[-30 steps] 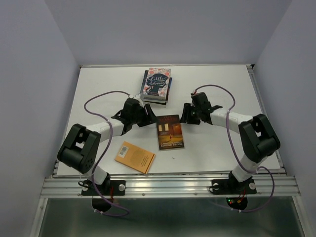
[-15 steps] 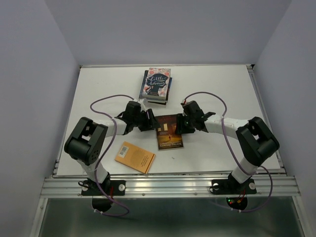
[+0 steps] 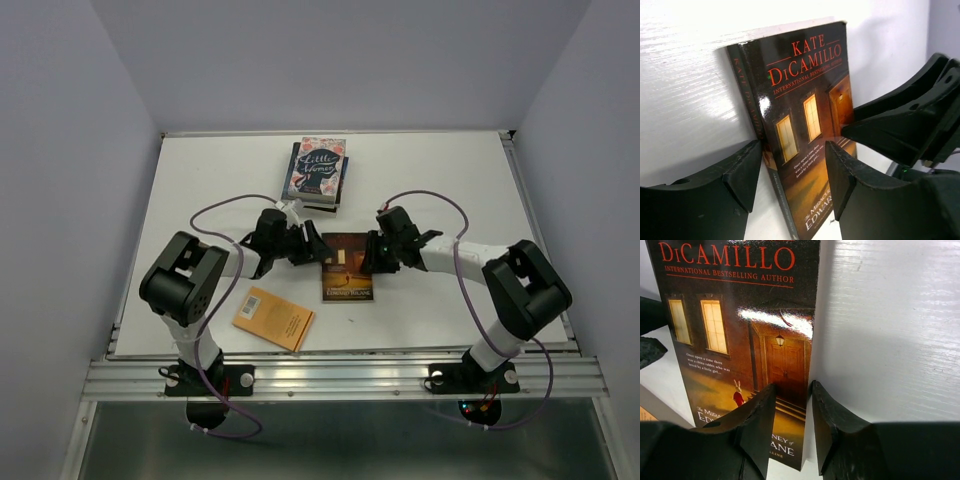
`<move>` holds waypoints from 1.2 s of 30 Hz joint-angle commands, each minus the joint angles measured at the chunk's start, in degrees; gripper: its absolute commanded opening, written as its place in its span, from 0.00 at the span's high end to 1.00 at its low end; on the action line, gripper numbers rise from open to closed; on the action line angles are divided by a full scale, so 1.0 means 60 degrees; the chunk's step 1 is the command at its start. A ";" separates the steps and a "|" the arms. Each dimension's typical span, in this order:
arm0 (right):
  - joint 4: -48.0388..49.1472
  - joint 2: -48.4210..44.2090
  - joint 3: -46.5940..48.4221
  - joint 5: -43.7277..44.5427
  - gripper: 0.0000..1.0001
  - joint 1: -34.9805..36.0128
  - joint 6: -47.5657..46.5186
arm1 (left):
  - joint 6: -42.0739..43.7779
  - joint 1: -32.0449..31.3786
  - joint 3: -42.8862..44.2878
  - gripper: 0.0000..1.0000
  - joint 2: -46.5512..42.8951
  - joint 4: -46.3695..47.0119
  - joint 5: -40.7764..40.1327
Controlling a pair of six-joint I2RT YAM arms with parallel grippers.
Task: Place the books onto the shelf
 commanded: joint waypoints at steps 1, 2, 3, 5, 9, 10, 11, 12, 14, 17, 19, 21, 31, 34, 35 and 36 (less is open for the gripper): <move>0.0103 0.0557 -0.0650 -0.0327 0.69 0.0192 0.0376 | -0.2372 -0.0550 -0.0091 0.37 0.0082 0.4105 0.3016; 0.0103 0.0557 -0.0680 -0.0341 0.70 0.0192 0.0405 | -0.3116 -0.0565 -0.0164 0.37 0.0097 0.4857 0.3307; 0.0117 0.0514 -0.0723 -0.0356 0.70 0.0192 0.0434 | -0.3384 -0.0579 -0.0237 0.37 0.0083 0.5343 0.3368; 0.0147 0.0382 -0.0841 -0.0210 0.70 0.0192 0.0522 | -0.3446 -0.0594 -0.0355 0.37 -0.0049 0.5612 0.3413; 0.0278 0.0308 -0.0987 -0.0180 0.70 0.0192 0.0625 | -0.3184 -0.0696 -0.0312 0.37 0.0023 0.5336 0.3500; 0.0308 0.0294 -0.1002 -0.0151 0.70 0.0192 0.0654 | -0.3080 -0.0755 -0.0253 0.37 0.0082 0.4957 0.3501; 0.0308 0.0279 -0.1017 -0.0136 0.70 0.0192 0.0684 | -0.2920 -0.0886 -0.0180 0.37 0.0271 0.4547 0.3559; 0.0308 0.0250 -0.1046 -0.0093 0.70 0.0192 0.0713 | -0.2483 -0.0945 -0.0005 0.37 0.0403 0.4137 0.3559; 0.0308 0.0089 -0.1090 0.0039 0.70 0.0192 0.0771 | -0.2289 -0.0989 -0.0018 0.39 0.0623 0.3623 0.3603; 0.0308 -0.0159 -0.1120 0.0273 0.70 0.0192 0.0815 | -0.1676 -0.0990 -0.0223 0.40 0.0946 0.2643 0.3546; 0.0322 -0.0248 -0.1120 0.0361 0.70 0.0192 0.0859 | -0.0785 -0.1062 0.0039 0.40 0.0990 0.1371 0.3151; 0.0352 -0.0307 -0.1134 0.0318 0.70 0.0192 0.0947 | 0.0156 -0.1150 0.0230 0.44 0.1005 -0.0040 0.2637; 0.0396 -0.0512 -0.1266 0.0376 0.70 0.0192 0.1138 | 0.0655 -0.1092 0.0596 0.89 -0.0913 -0.1886 0.0441; 0.0396 -0.0556 -0.1324 0.0464 0.70 0.0192 0.1211 | 0.0539 -0.1048 0.0597 0.96 -0.1323 -0.2502 -0.0278; 0.0396 -0.0585 -0.1339 0.0479 0.70 0.0192 0.1197 | 0.0481 -0.1019 0.0597 1.00 -0.1556 -0.2576 -0.0612; 0.0396 -0.0643 -0.1354 0.0493 0.70 0.0192 0.1211 | 0.0466 -0.0990 0.0626 1.00 -0.1674 -0.2649 -0.0717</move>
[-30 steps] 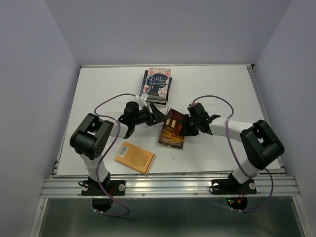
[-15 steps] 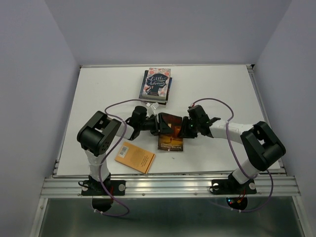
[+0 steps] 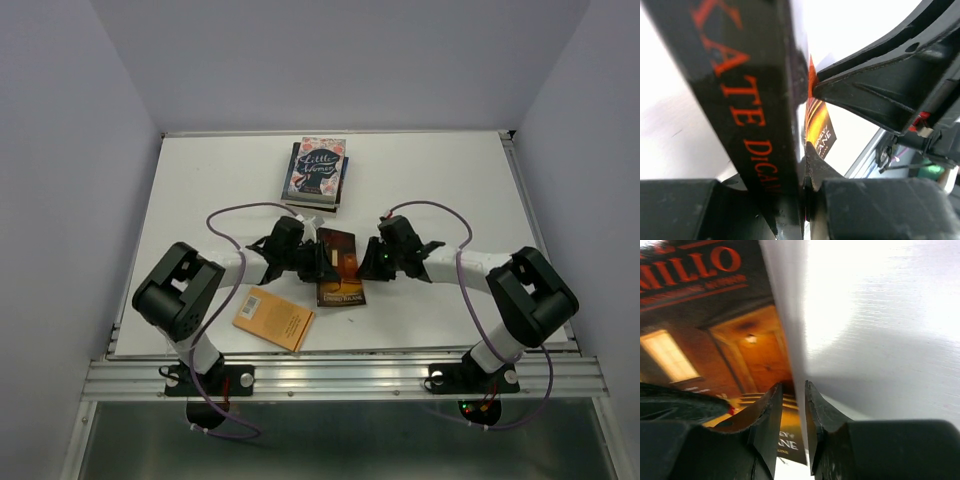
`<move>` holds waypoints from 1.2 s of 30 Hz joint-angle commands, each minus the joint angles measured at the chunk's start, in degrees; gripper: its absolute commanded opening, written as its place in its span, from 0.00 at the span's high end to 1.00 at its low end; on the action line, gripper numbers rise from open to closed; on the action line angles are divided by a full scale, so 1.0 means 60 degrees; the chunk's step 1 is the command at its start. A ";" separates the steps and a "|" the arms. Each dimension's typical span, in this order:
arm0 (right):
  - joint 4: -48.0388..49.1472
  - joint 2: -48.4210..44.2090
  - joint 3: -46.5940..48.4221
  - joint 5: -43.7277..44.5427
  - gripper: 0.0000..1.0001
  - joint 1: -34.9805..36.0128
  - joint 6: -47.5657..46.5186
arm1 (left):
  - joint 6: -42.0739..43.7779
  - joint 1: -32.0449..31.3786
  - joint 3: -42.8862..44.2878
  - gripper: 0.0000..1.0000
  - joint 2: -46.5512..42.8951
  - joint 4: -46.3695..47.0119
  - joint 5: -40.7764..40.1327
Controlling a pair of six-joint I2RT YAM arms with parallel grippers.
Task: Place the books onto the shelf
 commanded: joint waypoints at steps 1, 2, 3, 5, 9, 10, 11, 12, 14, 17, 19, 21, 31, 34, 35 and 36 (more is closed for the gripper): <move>-0.0613 -0.0145 -0.0356 0.0632 0.69 0.0032 -0.0118 | 0.0301 0.0165 0.0698 1.00 -0.1132 -0.0529 -0.1217; -0.0671 -0.0348 -0.0356 0.0676 0.68 0.0032 -0.0133 | 0.0534 0.0165 0.0831 1.00 -0.1394 -0.0748 -0.1203; -0.0730 -0.0495 -0.0356 0.0778 0.61 0.0032 -0.0133 | 0.0783 0.0165 0.0948 1.00 -0.1600 -0.0750 -0.1116; -0.0920 -0.1093 -0.0341 0.1202 0.45 0.0032 -0.0221 | 0.1500 0.0151 0.1343 1.00 -0.2227 -0.1027 -0.1188; -0.1593 -0.2410 -0.0181 0.2957 0.06 0.0032 -0.0426 | 0.4135 0.0151 0.2543 1.00 -0.3209 -0.2474 -0.0880; -0.1812 -0.2633 -0.0136 0.3773 0.00 0.0032 -0.0397 | 0.4372 0.0151 0.2937 1.00 -0.3387 -0.2725 -0.1171; -0.2061 -0.2838 -0.0092 0.4028 0.00 -0.0055 -0.0484 | 0.4563 0.0165 0.3086 1.00 -0.3563 -0.2901 -0.1493; -0.2165 -0.3014 0.0010 0.4263 0.00 -0.0056 -0.0557 | 0.5014 0.0165 0.3233 1.00 -0.3811 -0.2903 -0.1815; -0.2400 -0.3309 0.0127 0.4689 0.00 -0.0144 -0.0821 | 0.5456 0.0165 0.3833 1.00 -0.3887 -0.3193 -0.1964; -0.2663 -0.3295 0.0347 0.4953 0.00 -0.0246 -0.0837 | 0.5926 0.0340 0.4931 1.00 -0.3581 -0.3763 -0.2564; -0.2722 -0.3163 0.0406 0.4968 0.00 -0.0334 -0.0764 | 0.6000 0.0837 0.5894 1.00 -0.2850 -0.3957 -0.2143; -0.2737 -0.2915 0.0479 0.4778 0.00 -0.0421 -0.0690 | 0.6102 0.1218 0.6774 1.00 -0.1640 -0.4716 -0.1384; -0.2869 -0.2211 0.0787 0.4324 0.00 -0.0510 -0.0354 | 0.7333 0.2684 1.1451 1.00 0.2746 -0.7751 0.1271; -0.2855 -0.2021 0.0845 0.4075 0.00 -0.0510 -0.0148 | 0.7420 0.2772 1.2356 1.00 0.3611 -0.7941 0.1725; -0.2854 -0.1933 0.0846 0.4031 0.00 -0.0510 -0.0090 | 0.7464 0.2802 1.2578 1.00 0.3859 -0.8232 0.1872; -0.2869 -0.1947 0.0831 0.4016 0.00 -0.0510 -0.0075 | 0.7465 0.2903 1.2841 1.00 0.4340 -0.8380 0.1931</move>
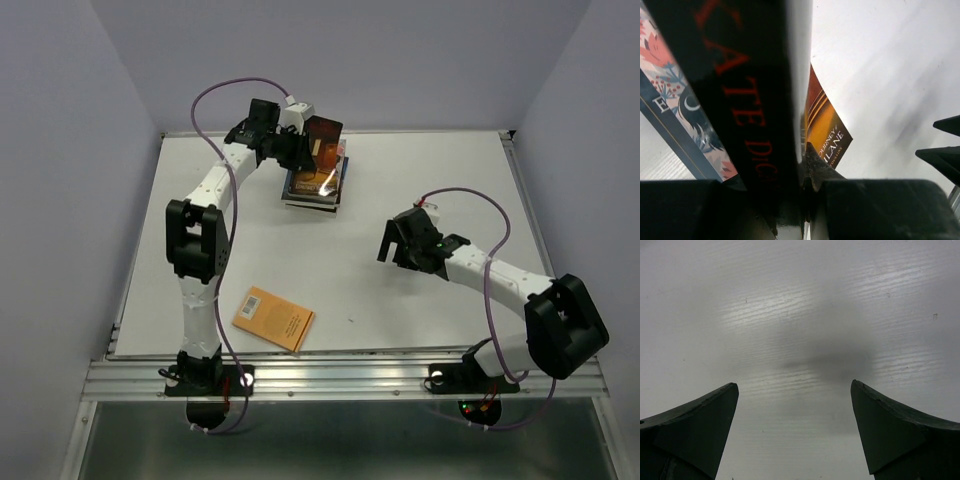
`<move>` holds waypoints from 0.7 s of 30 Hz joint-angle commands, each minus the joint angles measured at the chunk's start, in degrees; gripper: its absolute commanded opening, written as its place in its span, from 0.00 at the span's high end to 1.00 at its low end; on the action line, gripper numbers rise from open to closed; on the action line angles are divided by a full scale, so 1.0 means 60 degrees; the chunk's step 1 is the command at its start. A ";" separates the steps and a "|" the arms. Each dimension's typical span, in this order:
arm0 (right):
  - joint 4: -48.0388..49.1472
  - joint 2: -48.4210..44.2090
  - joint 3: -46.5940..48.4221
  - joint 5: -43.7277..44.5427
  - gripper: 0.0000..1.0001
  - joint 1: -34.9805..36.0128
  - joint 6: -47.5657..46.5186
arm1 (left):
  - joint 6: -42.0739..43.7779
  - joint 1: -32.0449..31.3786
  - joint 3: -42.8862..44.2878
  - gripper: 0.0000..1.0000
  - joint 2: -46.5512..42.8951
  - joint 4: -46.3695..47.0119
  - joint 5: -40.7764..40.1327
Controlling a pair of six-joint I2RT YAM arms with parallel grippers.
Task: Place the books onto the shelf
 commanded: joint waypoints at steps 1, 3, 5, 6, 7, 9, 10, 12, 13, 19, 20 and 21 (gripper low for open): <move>-0.0024 0.0100 0.0361 -0.0111 0.00 -0.0051 0.0355 | 0.0467 -0.0003 0.1669 1.00 0.0512 -0.1033 0.1262; -0.0039 0.0027 0.0332 -0.0068 0.00 -0.0051 0.0370 | 0.0482 0.0187 0.2039 1.00 0.1068 -0.1459 0.1145; -0.0024 0.0013 0.0346 0.0006 0.00 -0.0051 0.0355 | 0.0438 0.0276 0.2304 1.00 0.1260 -0.1548 0.0867; -0.0024 0.0013 0.0361 0.0006 0.00 -0.0051 0.0341 | 0.0438 0.0378 0.2289 0.97 0.1348 -0.1490 0.0793; -0.0039 0.0027 0.0390 0.0035 0.00 -0.0051 0.0355 | 0.0481 0.0408 0.2318 0.82 0.1378 -0.1446 0.0792; -0.0053 0.0158 0.0448 0.0064 0.00 -0.0051 0.0312 | 0.0482 0.0437 0.2609 0.59 0.1626 -0.1489 0.0574; -0.0082 0.0202 0.0478 0.0065 0.00 -0.0051 0.0311 | 0.0525 0.0452 0.2800 0.54 0.1744 -0.1547 0.0602; -0.0126 0.0320 0.0609 0.0021 0.00 -0.0051 0.0297 | 0.0526 0.0452 0.3283 0.48 0.2241 -0.1971 0.0616; -0.0141 0.0422 0.0653 -0.0023 0.00 -0.0051 0.0297 | 0.0511 0.0452 0.3474 0.46 0.2373 -0.2089 0.0631; -0.0171 0.0598 0.0771 -0.0126 0.00 -0.0051 0.0326 | 0.0131 0.0613 0.3710 0.51 0.2770 -0.1987 0.0557; -0.0171 0.0598 0.0756 -0.0155 0.00 -0.0051 0.0341 | 0.0101 0.0642 0.3725 0.51 0.2785 -0.1973 0.0471; -0.0185 0.0598 0.0756 -0.0155 0.00 -0.0051 0.0355 | 0.0130 0.0642 0.3725 0.51 0.2799 -0.1973 0.0426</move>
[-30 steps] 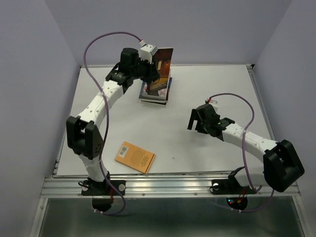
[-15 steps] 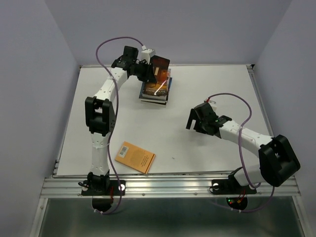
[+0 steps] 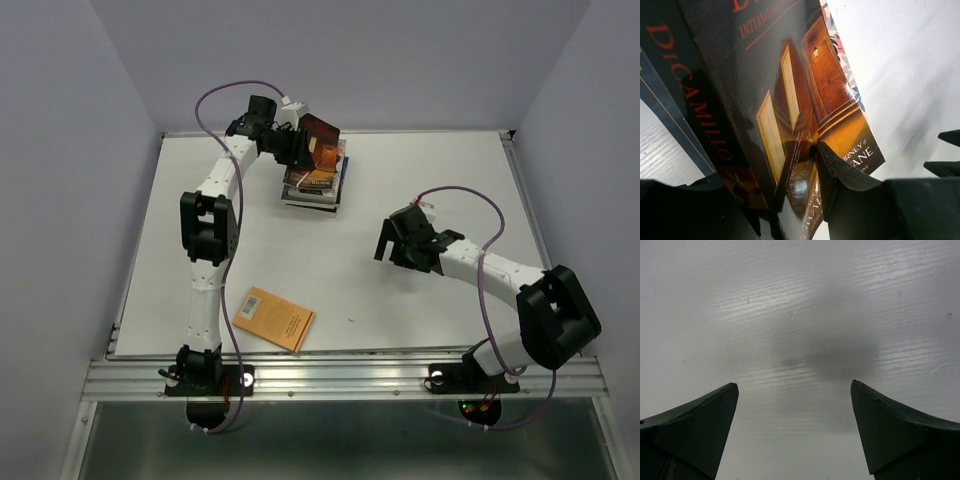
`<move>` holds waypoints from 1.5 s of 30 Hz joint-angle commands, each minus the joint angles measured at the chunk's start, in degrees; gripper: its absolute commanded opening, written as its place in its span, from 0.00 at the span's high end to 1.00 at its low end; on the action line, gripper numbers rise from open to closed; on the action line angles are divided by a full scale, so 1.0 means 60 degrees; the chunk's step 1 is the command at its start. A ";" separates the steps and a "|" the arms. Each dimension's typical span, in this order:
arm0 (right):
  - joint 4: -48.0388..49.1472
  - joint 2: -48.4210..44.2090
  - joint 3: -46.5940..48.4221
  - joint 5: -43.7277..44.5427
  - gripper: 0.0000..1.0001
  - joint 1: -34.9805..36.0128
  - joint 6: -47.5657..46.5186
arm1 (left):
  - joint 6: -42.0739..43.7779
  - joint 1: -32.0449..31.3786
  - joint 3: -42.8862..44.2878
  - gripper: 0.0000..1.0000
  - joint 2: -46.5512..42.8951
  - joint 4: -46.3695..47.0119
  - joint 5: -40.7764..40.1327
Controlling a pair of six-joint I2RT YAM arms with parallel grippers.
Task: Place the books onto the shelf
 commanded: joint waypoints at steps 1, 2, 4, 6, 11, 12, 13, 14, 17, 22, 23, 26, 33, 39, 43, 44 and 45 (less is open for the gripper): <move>-0.0043 -0.0003 0.0367 0.0049 0.00 -0.0051 0.0144 | 0.0221 0.0034 0.0228 0.50 -0.0002 -0.0282 -0.0299; -0.0043 0.0012 0.0367 0.0034 0.00 -0.0051 0.0159 | 0.0251 0.0034 0.0213 0.49 -0.0016 -0.0282 -0.0473; -0.0058 0.0041 0.0381 0.0005 0.00 -0.0051 0.0173 | 0.0324 0.0034 0.0111 0.46 -0.0046 -0.0283 -0.0635; -0.0043 0.0143 0.0439 -0.0083 0.00 -0.0051 0.0173 | 0.0339 0.0034 -0.0007 0.38 -0.0075 -0.0311 -0.0883; -0.0043 0.0349 0.0513 -0.0244 0.00 -0.0051 0.0159 | 0.0134 0.0034 -0.0256 0.16 -0.0221 -0.0224 -0.1646; -0.0043 0.0393 0.0498 -0.0259 0.00 -0.0051 0.0173 | 0.0119 0.0019 -0.0271 0.12 -0.0280 -0.0224 -0.1676; -0.0058 0.0407 0.0498 -0.0259 0.00 -0.0051 0.0159 | 0.0134 0.0019 -0.0285 0.08 -0.0309 -0.0209 -0.1676; -0.0043 0.0422 0.0513 -0.0288 0.00 -0.0051 0.0159 | 0.0105 0.0019 -0.0285 0.07 -0.0339 -0.0209 -0.1676; -0.0058 0.0510 0.0528 -0.0361 0.00 -0.0051 0.0173 | 0.0046 -0.0053 -0.0227 0.07 -0.0397 -0.0267 -0.2171; -0.0058 0.0554 0.0469 -0.0391 0.00 -0.0051 0.0173 | 0.0104 -0.0083 -0.0534 0.01 -0.0778 -0.0297 -0.3329; -0.0043 0.0569 0.0455 -0.0405 0.00 -0.0051 0.0188 | 0.0104 -0.0083 -0.0607 0.01 -0.0836 -0.0341 -0.3505; 0.0001 0.0583 0.0381 -0.0391 0.00 -0.0051 0.0159 | 0.0177 -0.0083 -0.0856 0.01 -0.1173 -0.0253 -0.3844; 0.0147 0.0642 0.0279 -0.0551 0.00 -0.0051 0.0100 | 0.0251 -0.0127 -0.0798 0.01 -0.1423 -0.0136 -0.3317; 0.0220 0.0657 0.0279 -0.0581 0.00 -0.0051 -0.0032 | 0.0177 -0.0127 -0.0491 0.01 -0.1160 -0.0165 -0.3010; 0.0206 0.0642 0.0264 -0.0610 0.00 -0.0051 -0.0032 | 0.0119 -0.0171 -0.0388 0.01 -0.0998 -0.0180 -0.2629; 0.0206 0.0685 0.0264 -0.0610 0.00 -0.0051 -0.0046 | 0.0119 -0.0186 -0.0402 0.01 -0.1013 -0.0122 -0.2599; 0.0220 0.0686 0.0278 -0.0625 0.00 -0.0051 -0.0061 | 0.0119 -0.0258 -0.0417 0.03 -0.1056 -0.0107 -0.2570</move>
